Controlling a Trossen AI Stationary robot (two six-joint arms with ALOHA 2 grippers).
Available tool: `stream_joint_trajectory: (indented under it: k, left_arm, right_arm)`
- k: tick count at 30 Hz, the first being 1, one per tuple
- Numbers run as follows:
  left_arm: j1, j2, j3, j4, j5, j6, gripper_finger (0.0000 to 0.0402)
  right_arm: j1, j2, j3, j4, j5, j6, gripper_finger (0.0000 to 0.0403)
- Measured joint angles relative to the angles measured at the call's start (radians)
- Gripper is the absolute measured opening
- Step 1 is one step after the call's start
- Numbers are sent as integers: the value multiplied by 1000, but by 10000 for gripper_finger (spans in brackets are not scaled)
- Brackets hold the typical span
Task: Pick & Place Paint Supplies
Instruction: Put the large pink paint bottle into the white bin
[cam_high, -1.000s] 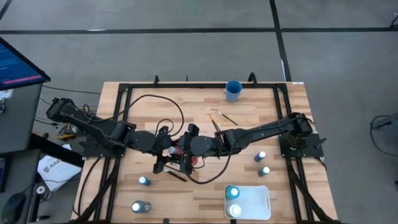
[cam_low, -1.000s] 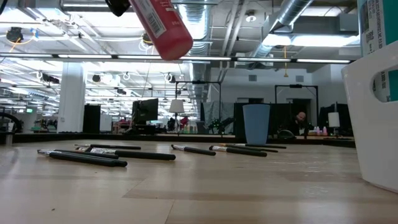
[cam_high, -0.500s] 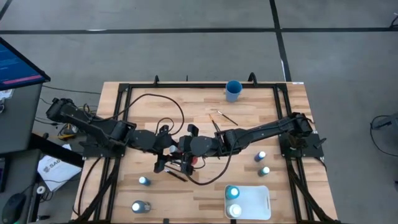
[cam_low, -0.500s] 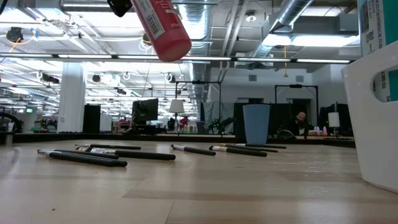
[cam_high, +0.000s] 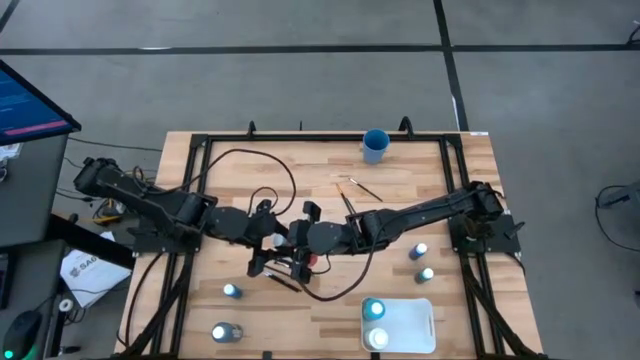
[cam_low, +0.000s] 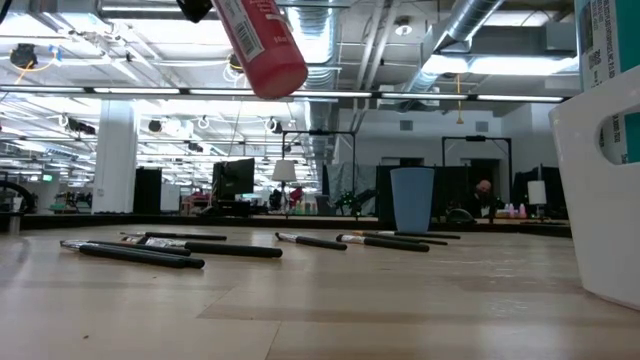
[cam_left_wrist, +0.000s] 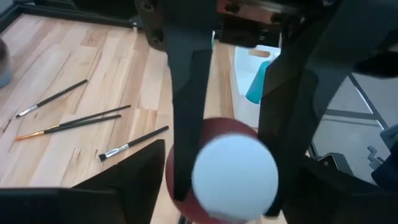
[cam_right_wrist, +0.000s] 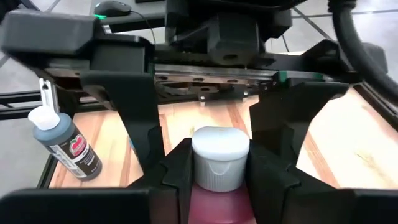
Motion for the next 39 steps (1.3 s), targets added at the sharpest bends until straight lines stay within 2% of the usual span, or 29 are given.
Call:
stream_joint_trajectory:
  k: [10, 17, 23, 25, 27, 32, 35, 36, 39]
  left_arm:
    - [-4, -10, -1, -45, 39, -3, 297]
    - [-4, -74, -1, -64, 49, -12, 297]
    - [-4, -158, -1, -61, 15, -13, 296]
    - [-4, -183, -1, -63, -5, -13, 296]
    - [-4, -209, -1, -62, -18, -12, 296]
    - [-4, -247, -2, -63, -49, -5, 296]
    - [-4, -257, -2, -62, -64, -4, 296]
    - [-4, -257, -2, -63, -65, -4, 296]
    - [-4, -257, -2, -63, -65, -4, 296]
  right_arm:
    - [21, -47, 0, -36, 25, 1, 105]
    - [103, -163, 1, -144, 223, 2, 105]
    - [267, -270, 2, -308, 476, 114, 113]
    - [337, -292, 2, -421, 599, 218, 108]
    - [411, -307, 3, -556, 707, 387, 106]
    - [609, -292, 3, -975, 931, 985, 115]
    - [697, -243, 3, -1214, 949, 1359, 115]
    - [719, -220, 1, -1243, 950, 1439, 112]
    - [765, -184, -39, -1192, 958, 1476, 107]
